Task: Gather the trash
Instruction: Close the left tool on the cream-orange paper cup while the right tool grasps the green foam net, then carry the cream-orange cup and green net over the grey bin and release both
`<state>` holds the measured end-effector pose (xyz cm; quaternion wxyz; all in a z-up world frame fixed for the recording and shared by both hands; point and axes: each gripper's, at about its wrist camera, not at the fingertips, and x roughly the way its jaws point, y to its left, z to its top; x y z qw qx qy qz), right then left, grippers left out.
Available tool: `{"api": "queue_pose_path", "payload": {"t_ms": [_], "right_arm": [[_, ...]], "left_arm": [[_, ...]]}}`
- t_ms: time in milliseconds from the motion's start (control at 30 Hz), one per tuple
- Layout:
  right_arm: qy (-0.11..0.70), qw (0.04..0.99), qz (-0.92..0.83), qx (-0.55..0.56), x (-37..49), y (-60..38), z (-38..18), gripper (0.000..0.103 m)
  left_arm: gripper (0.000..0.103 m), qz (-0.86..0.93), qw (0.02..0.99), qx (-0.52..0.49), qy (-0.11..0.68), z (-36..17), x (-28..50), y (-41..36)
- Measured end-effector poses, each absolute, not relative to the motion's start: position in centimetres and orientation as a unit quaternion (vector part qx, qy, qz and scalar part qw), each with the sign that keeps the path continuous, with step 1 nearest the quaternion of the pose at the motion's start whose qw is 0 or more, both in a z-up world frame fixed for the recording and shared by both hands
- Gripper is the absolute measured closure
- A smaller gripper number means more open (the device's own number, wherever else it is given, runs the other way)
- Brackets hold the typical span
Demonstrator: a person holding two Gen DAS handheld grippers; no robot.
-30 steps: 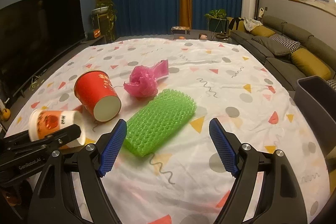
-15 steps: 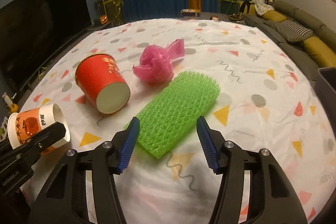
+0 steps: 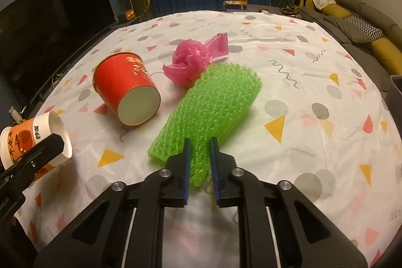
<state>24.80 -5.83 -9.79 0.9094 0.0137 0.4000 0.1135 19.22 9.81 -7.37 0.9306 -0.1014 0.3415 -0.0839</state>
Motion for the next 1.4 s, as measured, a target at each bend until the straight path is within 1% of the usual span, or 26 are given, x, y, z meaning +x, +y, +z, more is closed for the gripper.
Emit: {"api": "queue_pose_path", "payload": {"t_ms": [300, 700, 1400], "right_arm": [[0.358, 0.928, 0.106, 0.017, 22.0, -7.8, -7.5, 0.091], [0.298, 0.951, 0.081, 0.026, 18.0, -11.9, -4.0, 0.091], [0.253, 0.966, 0.019, 0.051, 14.4, -20.5, -2.1, 0.091]], "left_arm": [[0.079, -0.084, 0.934, -0.095, 0.333, -6.5, 18.3, 9.0], [0.079, -0.104, 0.938, -0.075, 0.322, -5.1, 17.4, 5.5], [0.079, -0.159, 0.940, -0.020, 0.301, -2.2, 18.5, -4.6]]}}
